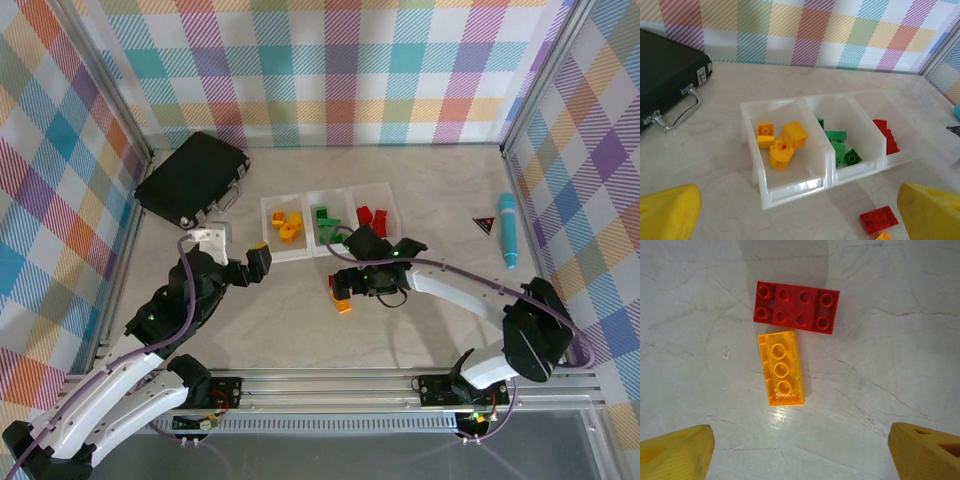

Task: Sort the legos into containers by color
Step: Pick up the lego from the center of the table.

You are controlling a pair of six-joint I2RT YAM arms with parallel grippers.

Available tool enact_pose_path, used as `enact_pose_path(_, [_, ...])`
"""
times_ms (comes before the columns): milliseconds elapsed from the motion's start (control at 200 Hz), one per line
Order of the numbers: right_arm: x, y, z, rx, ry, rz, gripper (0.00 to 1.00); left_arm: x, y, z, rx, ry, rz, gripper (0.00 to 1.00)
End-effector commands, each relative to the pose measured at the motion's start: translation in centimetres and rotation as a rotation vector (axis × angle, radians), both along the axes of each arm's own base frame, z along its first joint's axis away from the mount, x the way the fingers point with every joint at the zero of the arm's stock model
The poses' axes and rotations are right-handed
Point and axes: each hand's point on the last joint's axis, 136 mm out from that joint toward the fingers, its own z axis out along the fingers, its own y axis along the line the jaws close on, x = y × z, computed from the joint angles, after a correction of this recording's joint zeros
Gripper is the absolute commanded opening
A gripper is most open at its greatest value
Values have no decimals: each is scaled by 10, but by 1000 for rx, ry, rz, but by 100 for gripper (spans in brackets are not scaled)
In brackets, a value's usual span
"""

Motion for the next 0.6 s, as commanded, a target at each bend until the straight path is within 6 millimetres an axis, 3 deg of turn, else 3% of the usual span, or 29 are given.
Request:
enact_pose_path(0, [7,11,-2,-33,-30,15,89,-7,5,-9,-13,36,8,100])
enact_pose_path(220, [9,25,-26,-120,-21,51,88,-13,11,-12,-53,44,29,100])
enact_pose_path(600, [15,37,-50,-187,-8,72,85,-19,25,-15,-38,73,80,100])
